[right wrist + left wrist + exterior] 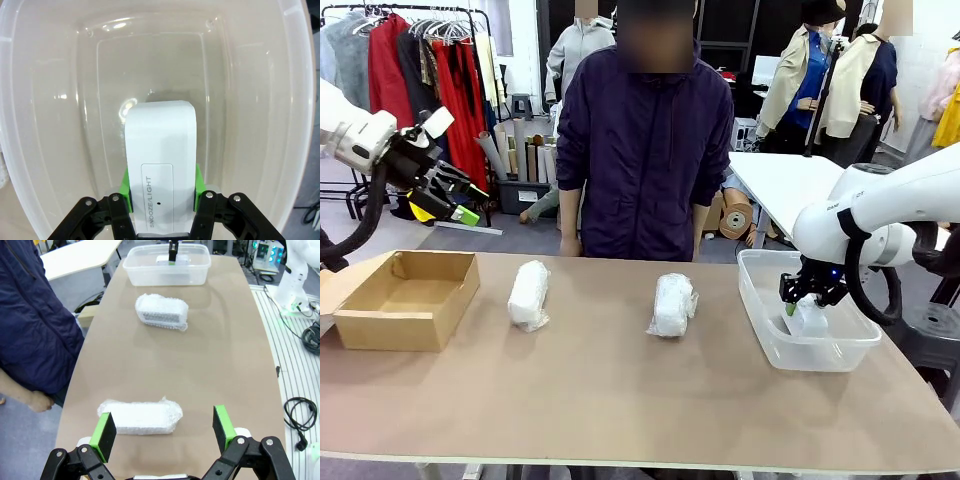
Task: Separate and place wrapped and unwrapped clocks.
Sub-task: If the picked Digital clock is wrapped, place it in the Package Box ; if not, place it in the Organizing box.
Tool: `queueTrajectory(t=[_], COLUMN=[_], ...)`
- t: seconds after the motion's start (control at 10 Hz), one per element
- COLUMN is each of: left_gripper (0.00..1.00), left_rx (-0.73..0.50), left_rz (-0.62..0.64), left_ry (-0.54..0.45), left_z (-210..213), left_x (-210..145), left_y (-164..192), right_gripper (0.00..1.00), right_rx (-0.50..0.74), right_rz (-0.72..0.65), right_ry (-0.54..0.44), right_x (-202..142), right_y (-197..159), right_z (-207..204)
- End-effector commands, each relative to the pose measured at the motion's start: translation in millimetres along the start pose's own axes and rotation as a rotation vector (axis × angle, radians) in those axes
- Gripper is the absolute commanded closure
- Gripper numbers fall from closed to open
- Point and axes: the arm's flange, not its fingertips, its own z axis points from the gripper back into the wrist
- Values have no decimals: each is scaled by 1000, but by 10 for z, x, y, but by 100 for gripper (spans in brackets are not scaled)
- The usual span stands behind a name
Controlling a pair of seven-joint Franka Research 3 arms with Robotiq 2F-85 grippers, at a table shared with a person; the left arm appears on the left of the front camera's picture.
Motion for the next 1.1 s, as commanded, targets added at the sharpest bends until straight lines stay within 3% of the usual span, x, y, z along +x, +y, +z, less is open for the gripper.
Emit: queueTrajectory(t=[0.0, 0.1, 0.2, 0.5, 1.0], left_gripper=[0, 0, 0, 0, 0], left_rx=[1, 1, 1, 1, 1], left_rz=[1, 1, 1, 1, 1], left_ry=[-7, -7, -7, -7, -7], left_z=[5, 5, 5, 5, 5], left_x=[17, 17, 17, 17, 17], left_y=[-15, -15, -15, -15, -15], right_gripper=[25, 7, 0, 0, 0], right_rx=[-20, -20, -19, -1, 78], right_rz=[-11, -12, -13, 2, 87], right_ry=[5, 6, 15, 30, -1], right_x=[-28, -36, -35, -45, -103], right_y=[7, 17, 18, 60, 64], right_z=[18, 19, 34, 158, 738])
